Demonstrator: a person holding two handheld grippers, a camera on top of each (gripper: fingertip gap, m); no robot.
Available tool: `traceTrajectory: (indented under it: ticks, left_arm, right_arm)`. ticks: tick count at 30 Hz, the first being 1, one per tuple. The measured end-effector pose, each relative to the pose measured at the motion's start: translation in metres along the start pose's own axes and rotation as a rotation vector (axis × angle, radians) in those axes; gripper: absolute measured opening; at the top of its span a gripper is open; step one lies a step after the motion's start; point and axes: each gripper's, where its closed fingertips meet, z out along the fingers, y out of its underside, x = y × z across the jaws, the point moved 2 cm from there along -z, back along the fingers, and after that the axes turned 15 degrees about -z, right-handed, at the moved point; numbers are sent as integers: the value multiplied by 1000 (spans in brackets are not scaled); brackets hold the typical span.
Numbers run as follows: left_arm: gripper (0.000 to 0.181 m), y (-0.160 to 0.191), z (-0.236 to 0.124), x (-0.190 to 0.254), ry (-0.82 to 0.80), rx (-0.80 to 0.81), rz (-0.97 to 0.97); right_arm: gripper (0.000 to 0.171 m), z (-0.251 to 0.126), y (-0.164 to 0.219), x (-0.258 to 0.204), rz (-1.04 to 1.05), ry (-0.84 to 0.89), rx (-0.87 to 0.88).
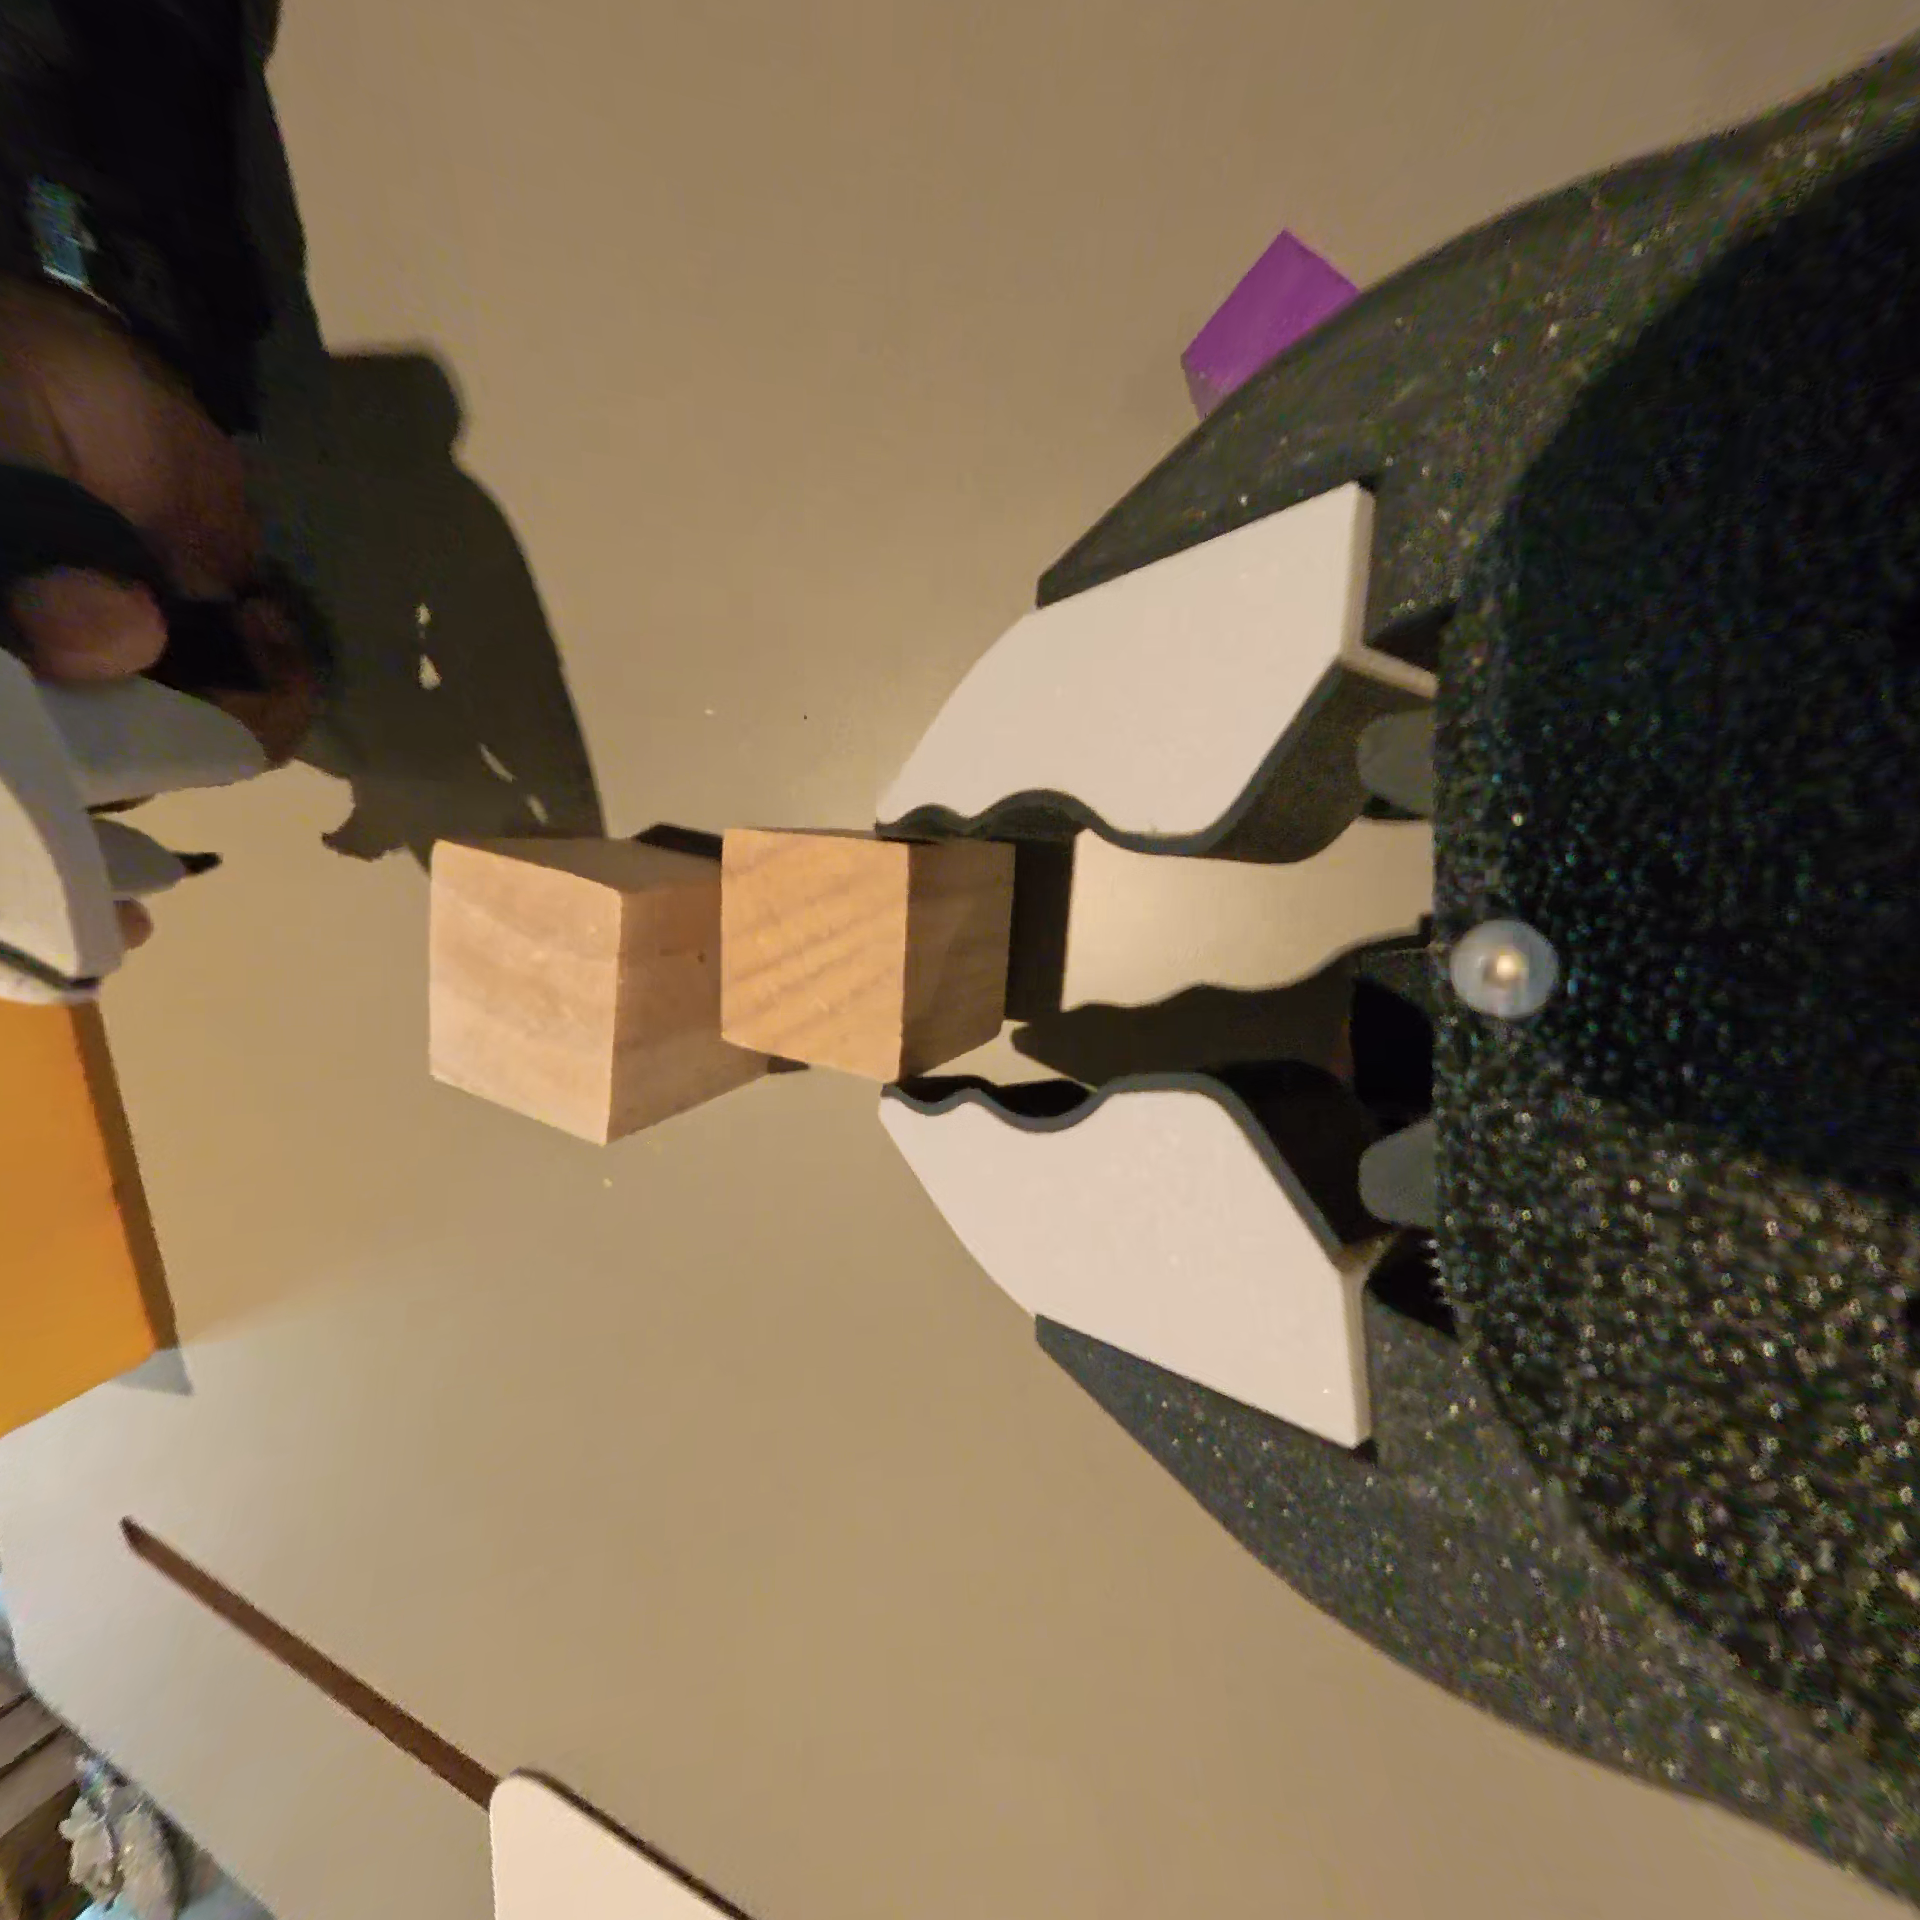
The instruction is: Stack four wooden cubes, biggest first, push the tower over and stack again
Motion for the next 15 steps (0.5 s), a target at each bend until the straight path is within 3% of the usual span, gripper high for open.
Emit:
traceTrajectory:
  ticks: [3, 7, 11, 15]
  left_arm:
    - [42, -9, -14, -8, -15, 94, -49]
    - [42, -48, -24, -11, -20, 224, -72]
    - [42, -78, -4, -2, -25, 149, 44]
    - [42, -82, 25, 5, 8, 46, 111]
  right_arm:
    - [0, -6, 0, 6, 20, 28, 22]
    - [0, -7, 0, 8, 37, 34, 35]
    - [0, -5, 0, 5, 19, 20, 25]
    - [0, -6, -1, 3, 10, 13, 34]
